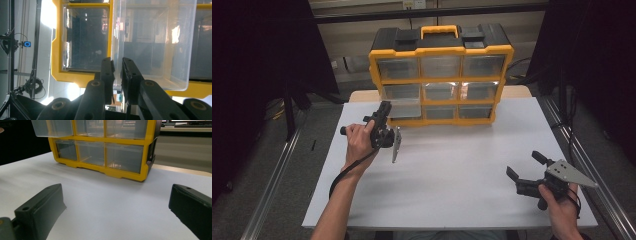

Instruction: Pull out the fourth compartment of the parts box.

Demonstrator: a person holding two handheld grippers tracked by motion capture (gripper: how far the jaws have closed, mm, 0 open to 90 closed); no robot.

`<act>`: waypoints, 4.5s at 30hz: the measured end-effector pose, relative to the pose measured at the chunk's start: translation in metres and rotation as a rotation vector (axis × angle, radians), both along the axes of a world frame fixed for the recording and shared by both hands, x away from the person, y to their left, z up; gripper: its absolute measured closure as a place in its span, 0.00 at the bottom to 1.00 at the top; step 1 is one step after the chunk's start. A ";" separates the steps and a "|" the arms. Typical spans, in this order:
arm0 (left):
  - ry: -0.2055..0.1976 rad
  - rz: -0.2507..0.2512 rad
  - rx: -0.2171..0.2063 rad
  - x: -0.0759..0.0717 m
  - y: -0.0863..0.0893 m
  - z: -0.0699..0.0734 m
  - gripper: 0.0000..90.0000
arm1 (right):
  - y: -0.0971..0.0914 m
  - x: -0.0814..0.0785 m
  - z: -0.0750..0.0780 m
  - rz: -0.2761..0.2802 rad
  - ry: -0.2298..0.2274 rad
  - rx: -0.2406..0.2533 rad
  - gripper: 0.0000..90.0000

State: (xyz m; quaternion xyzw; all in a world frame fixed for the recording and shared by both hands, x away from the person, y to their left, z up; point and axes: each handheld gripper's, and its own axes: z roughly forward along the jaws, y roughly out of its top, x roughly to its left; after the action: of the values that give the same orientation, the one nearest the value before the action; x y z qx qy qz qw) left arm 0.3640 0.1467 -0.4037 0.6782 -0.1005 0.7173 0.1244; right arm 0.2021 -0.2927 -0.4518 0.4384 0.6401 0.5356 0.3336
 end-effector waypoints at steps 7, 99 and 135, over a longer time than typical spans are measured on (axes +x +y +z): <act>-0.004 -0.007 -0.005 -0.002 0.000 0.000 0.90 | 0.001 0.000 0.000 0.004 0.004 0.003 0.00; 0.450 -0.009 -0.724 -0.003 0.019 0.000 0.06 | 0.000 0.003 -0.001 0.003 0.013 -0.001 0.00; 0.836 -0.076 -1.450 -0.065 0.050 -0.038 0.05 | 0.003 0.008 -0.005 0.014 0.054 -0.017 0.00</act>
State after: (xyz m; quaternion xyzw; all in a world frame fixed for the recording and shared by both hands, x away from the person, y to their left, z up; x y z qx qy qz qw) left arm 0.2989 0.1969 -0.4414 0.6363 0.4174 0.2890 0.5808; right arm 0.2106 -0.2896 -0.4569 0.4454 0.6565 0.5203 0.3163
